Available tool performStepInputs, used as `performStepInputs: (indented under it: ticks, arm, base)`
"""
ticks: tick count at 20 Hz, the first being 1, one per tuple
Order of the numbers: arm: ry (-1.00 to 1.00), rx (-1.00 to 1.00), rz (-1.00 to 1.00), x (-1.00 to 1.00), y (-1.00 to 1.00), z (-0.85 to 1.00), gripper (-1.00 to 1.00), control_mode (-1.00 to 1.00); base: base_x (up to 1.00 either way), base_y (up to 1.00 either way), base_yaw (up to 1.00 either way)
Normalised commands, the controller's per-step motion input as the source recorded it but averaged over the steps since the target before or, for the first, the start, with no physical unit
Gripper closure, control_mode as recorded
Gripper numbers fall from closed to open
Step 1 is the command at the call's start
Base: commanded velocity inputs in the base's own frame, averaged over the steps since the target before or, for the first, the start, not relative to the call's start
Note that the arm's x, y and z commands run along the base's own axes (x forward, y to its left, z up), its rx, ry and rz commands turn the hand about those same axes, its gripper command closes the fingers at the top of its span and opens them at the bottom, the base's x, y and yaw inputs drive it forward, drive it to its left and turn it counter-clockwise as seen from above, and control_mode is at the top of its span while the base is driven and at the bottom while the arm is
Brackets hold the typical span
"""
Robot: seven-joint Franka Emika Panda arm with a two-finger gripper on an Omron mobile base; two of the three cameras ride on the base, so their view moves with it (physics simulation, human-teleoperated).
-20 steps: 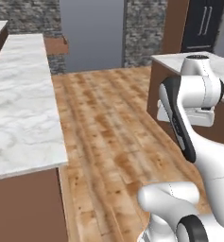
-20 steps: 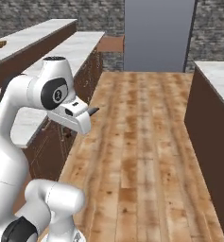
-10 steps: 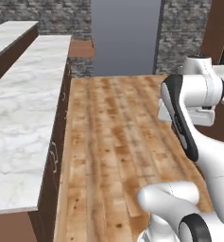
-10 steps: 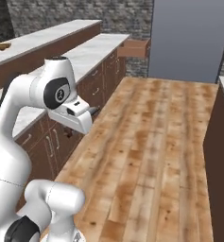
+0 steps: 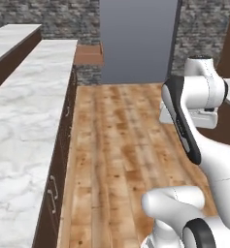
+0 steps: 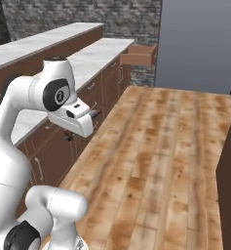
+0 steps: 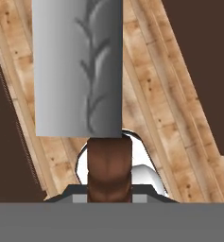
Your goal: Pick up the metallic utensils from the counter and place them in the open drawer. Make sure not to pick up any wooden utensils.
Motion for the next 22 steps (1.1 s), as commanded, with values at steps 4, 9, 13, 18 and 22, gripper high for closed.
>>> performStepInputs:
  ticks: [4,9,13,18,22]
  arm:
    - [0.0,0.0,0.0,0.0,0.0,0.0,1.0,1.0]
    - [0.0,0.0,0.0,0.0,0.0,0.0,1.0,1.0]
    - [0.0,0.0,0.0,0.0,0.0,0.0,1.0,1.0]
    - [0.0,0.0,0.0,0.0,0.0,0.0,1.0,1.0]
    - [0.0,0.0,0.0,0.0,0.0,0.0,1.0,1.0]
  base:
    - [1.0,-0.54,0.18]
    - [1.0,-0.37,0.24]
    - [1.0,-0.73,0.33]
    - [1.0,-0.68,0.31]
    - [1.0,-0.64,0.23]
